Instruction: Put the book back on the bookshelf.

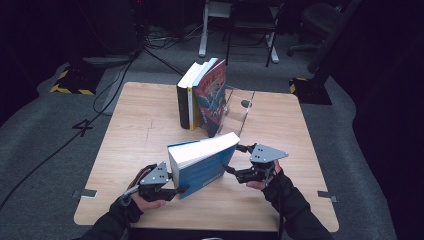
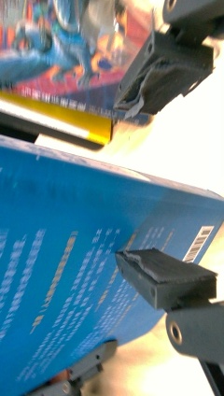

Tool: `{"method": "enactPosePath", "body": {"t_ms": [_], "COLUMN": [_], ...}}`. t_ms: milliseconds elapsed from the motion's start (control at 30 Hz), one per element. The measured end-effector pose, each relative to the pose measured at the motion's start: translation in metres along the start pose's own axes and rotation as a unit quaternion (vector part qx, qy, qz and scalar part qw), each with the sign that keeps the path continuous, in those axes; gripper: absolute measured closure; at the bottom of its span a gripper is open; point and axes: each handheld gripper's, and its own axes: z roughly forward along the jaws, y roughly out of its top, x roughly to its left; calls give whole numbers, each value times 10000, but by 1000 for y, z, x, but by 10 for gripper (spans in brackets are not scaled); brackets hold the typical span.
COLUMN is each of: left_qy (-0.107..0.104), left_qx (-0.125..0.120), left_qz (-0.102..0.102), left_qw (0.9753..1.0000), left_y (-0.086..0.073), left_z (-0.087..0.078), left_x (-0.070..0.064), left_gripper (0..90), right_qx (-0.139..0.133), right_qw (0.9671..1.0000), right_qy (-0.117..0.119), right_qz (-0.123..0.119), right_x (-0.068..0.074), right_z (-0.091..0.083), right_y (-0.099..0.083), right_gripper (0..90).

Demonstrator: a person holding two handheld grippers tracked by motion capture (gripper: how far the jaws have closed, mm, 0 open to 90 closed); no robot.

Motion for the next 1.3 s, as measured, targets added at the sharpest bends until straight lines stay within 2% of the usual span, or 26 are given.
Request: {"method": "enactPosePath", "body": {"t_ms": [100, 200, 267, 300, 333, 400, 433, 500, 567, 667, 733, 767, 800, 867, 933, 1000, 1133, 1300], "left_qy": [-205, -244, -196, -176, -98, 257, 349, 733, 1029, 1272, 1372, 1442, 1432, 1459, 1442, 1488, 1540, 1569], "left_qx": [47, 116, 100, 90, 102, 163, 161, 273, 355, 302, 251, 233, 235, 231, 199, 175, 80, 0], "left_qz": [-16, 43, 64, 72, 90, 91, 51, -30, -38, -188, -185, -198, -158, -124, -140, -146, -205, -220], "left_qw": [9998, 9996, 9997, 9998, 9999, 9995, 9992, 9969, 9940, 9912, 9901, 9891, 9893, 9890, 9893, 9886, 9878, 9874], "left_y": [-5, -7, -8, -8, -8, -8, -10, -12, -14, -14, -13, -12, -11, -9, -9, -8, -5, 1], "left_z": [-9, -15, -15, -15, -16, -18, -18, -19, -20, -17, -13, -11, -8, -3, 2, 5, 11, 21], "left_x": [1, 1, 1, 1, 1, 0, 0, 0, 1, 4, 6, 6, 7, 7, 9, 11, 13, 16], "left_gripper": [591, 589, 588, 587, 586, 567, 524, 447, 457, 448, 446, 466, 484, 441, 399, 403, 397, 364], "right_qx": [36, 20, 63, 75, 93, 152, 129, 66, 38, 73, 90, -12, -103, -85, -138, -127, -121, 11], "right_qw": [9995, 9975, 9954, 9944, 9928, 9933, 9930, 9919, 9913, 9897, 9899, 9899, 9902, 9910, 9921, 9929, 9950, 9968], "right_qy": [301, 691, 949, 1041, 1179, 1091, 1134, 1242, 1279, 1360, 1275, 1258, 1237, 1098, 1030, 906, 740, 558], "right_qz": [-131, -110, -125, -161, -192, -348, -291, -241, -300, -451, -612, -647, -645, -766, -708, -766, -661, -568], "right_x": [4, 7, 11, 14, 17, 22, 20, 17, 19, 27, 34, 37, 40, 45, 48, 51, 51, 50], "right_z": [7, 17, 25, 29, 31, 33, 30, 24, 15, 3, -1, -3, -5, -6, -5, -4, -4, -6], "right_y": [4, 8, 11, 12, 12, 13, 12, 9, 7, 7, 13, 18, 23, 33, 39, 43, 49, 55], "right_gripper": [186, 167, 185, 224, 288, 298, 350, 417, 488, 558, 554, 566, 562, 551, 538, 520, 503, 481]}}
